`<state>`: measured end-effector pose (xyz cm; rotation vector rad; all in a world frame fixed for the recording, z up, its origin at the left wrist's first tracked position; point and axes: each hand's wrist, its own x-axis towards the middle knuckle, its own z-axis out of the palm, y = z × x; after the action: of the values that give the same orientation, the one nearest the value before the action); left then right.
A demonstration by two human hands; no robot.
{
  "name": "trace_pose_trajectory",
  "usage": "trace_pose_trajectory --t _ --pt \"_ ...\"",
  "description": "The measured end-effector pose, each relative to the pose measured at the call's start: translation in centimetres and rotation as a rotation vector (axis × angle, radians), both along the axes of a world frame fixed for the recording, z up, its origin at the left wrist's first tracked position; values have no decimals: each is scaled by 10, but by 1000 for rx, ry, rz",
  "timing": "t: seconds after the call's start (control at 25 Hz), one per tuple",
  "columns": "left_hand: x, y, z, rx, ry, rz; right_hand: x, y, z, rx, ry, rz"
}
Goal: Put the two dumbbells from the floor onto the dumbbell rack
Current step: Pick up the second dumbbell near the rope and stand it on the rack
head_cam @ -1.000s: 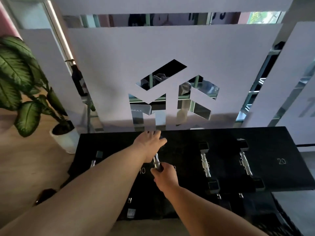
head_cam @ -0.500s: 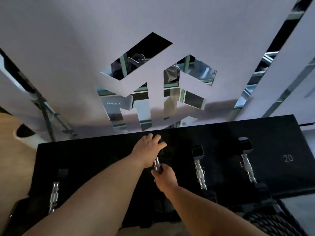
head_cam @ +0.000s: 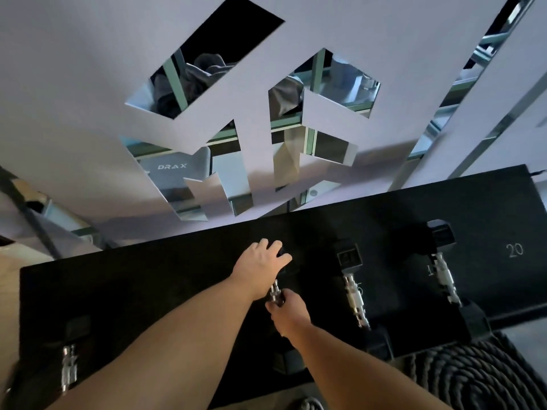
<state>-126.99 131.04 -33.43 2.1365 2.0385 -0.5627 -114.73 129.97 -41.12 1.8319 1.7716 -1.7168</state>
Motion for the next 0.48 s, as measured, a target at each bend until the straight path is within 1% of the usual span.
trace_pose_trajectory --t 0.2,0.32,0.4,0.48 --pt "8 -1 -22 -32 7 -37 6 7 -19 21 -116 98" --pt "7 -6 -34 -83 -4 -15 8 11 -23 34 -173 210" --pt "-3 -12 -34 -106 -3 -4 5 20 -17 82 -209 258" --pt "-17 -15 -18 -63 16 8 4 29 5 153 -207 229"
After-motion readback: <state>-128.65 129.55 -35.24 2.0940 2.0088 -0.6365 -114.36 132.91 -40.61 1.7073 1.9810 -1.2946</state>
